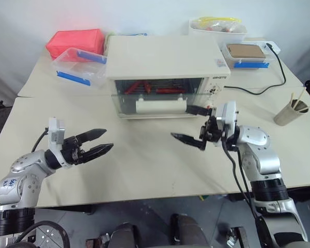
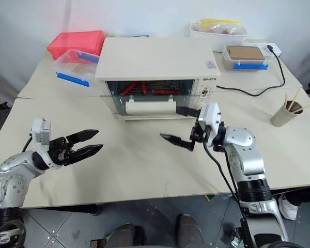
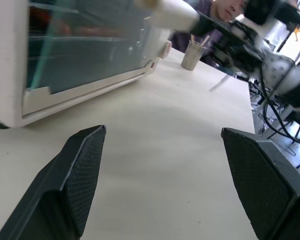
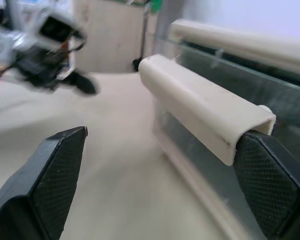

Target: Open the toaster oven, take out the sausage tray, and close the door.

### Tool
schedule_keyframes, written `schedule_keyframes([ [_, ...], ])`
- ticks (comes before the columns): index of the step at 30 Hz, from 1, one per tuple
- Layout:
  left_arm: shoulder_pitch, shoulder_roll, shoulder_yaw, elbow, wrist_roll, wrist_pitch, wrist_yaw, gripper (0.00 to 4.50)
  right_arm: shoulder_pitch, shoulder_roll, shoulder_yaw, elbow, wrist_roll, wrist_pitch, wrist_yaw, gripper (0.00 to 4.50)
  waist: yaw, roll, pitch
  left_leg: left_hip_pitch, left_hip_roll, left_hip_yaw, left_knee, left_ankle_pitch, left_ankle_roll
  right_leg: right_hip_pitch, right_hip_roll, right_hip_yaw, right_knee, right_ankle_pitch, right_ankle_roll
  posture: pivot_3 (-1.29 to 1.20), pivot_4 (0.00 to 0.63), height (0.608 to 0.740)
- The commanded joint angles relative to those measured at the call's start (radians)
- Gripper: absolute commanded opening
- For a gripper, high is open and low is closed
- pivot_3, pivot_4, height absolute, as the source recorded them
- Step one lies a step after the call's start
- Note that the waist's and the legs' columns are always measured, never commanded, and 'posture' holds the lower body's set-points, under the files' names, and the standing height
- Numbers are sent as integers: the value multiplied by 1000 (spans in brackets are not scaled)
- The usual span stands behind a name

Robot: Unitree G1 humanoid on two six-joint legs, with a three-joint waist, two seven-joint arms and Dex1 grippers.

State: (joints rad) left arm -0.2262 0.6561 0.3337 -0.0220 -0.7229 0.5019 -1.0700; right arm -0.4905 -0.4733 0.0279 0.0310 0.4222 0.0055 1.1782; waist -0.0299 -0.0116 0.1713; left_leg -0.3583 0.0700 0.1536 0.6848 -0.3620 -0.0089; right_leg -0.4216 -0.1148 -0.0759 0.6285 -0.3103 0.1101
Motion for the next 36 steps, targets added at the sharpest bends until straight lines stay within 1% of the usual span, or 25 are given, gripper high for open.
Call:
schedule_keyframes([
  [1, -103, 16, 36, 70, -19, -9, 14, 3917, 26, -21, 25, -44, -27, -78, 49, 4500, 1, 0, 0, 0, 0, 0, 0, 0, 0, 0, 0, 0, 0, 0, 0, 0, 150, 740],
  [4, -198, 20, 12, 149, -14, 2, -17, 3917, 24, -23, 31, -26, -41, -106, 58, 4500, -2, 0, 0, 0, 0, 0, 0, 1, -1, 0, 0, 0, 1, 0, 0, 0, 150, 740],
  [5, -233, 11, 7, 175, -16, 2, -21, 3532, 22, -23, 33, -22, -43, -109, 60, 4500, -1, 0, 0, 0, 0, 0, 0, 1, -1, 0, 0, 0, 1, 0, 0, 0, 150, 740],
  [7, -297, -9, 0, 223, -8, -12, -12, 3026, 19, -24, 39, -15, -48, -118, 63, 4500, -1, 0, 0, 0, 0, 0, 0, 1, -1, 0, 1, 0, 1, 0, 0, 0, 150, 740],
  [9, -354, -29, -12, 275, 10, -31, -11, 2343, 17, -27, 44, -11, -52, -125, 66, 4500, -2, 0, 0, 0, 0, 1, 0, 1, -1, 0, 1, 0, 1, 0, 0, 0, 150, 740],
  [11, -400, -49, -25, 324, 35, -65, -13, 1865, 16, -28, 46, -8, -55, -128, 67, 4500, -1, 0, 0, 0, 0, 1, 0, 1, -1, -1, 1, 0, 1, 0, 0, 0, 150, 740],
  [15, -442, -71, -59, 374, 69, -96, -41, 653, 17, -30, 46, -6, -57, -133, 68, 4500, -4, 0, 0, 0, 0, 1, 0, 1, -1, -1, 1, -1, 1, 0, 0, 0, 150, 740],
  [17, -460, -108, -114, 383, 104, -127, -59, 79, 21, -32, 46, -8, -60, -134, 64, 4500, -2, 0, 0, 0, 0, 1, 0, 1, -1, -1, 1, -1, 1, 0, 0, 0, 150, 740],
  [20, -481, -155, -165, 413, 142, -162, -77, 35, 41, -38, 29, -23, -57, -127, 41, 4500, 1, -1, 1, 0, 0, 1, 1, 1, -1, -1, 1, -1, 1, 0, 0, 0, 150, 740],
  [23, -478, -167, -194, 430, 170, -181, -105, 35, 78, -52, 6, -54, -52, -119, 17, 4500, 2, -1, 1, 0, 0, 1, 1, 1, -1, -1, 1, -1, 1, 0, 0, 0, 150, 740],
  [26, -464, -168, -213, 445, 194, -209, -138, 35, 153, -77, -25, -112, -49, -114, -20, 4500, 4, -1, 1, -1, -1, 1, 1, 1, -1, -1, 1, -1, 1, 0, 0, 0, 150, 740],
  [29, -455, -170, -210, 454, 199, -222, -147, 35, 302, -116, -83, -203, -49, -109, -69, 4500, 11, -1, 1, -1, -1, 0, 2, 1, -1, -1, 0, -1, 1, 0, 1, 0, 150, 740],
  [31, -447, -165, -208, 460, 203, -230, -160, 35, 433, -146, -133, -257, -59, -118, -89, 4500, 18, -1, 1, -2, -1, 0, 3, 0, -1, -1, 0, -1, 1, 0, 1, 0, 150, 740],
  [33, -442, -161, -209, 463, 208, -238, -169, 35, 505, -165, -158, -288, -62, -122, -103, 4500, 26, -1, 1, -2, -1, 0, 3, 0, -1, -1, 1, -1, 1, 0, 1, 0, 150, 740],
  [35, -419, -151, -223, 454, 225, -257, -192, 35, 616, -172, -226, -306, -64, -144, -129, 4500, 27, -1, 1, -2, -1, 0, 5, 0, 0, -1, 1, -1, 2, 1, 1, 0, 150, 740],
  [36, -398, -146, -234, 447, 241, -277, -203, 35, 682, -170, -281, -309, -70, -162, -151, 4500, 28, -1, 1, -2, -1, 0, 6, 0, 0, -1, 1, -1, 3, 1, 1, 0, 150, 740],
])
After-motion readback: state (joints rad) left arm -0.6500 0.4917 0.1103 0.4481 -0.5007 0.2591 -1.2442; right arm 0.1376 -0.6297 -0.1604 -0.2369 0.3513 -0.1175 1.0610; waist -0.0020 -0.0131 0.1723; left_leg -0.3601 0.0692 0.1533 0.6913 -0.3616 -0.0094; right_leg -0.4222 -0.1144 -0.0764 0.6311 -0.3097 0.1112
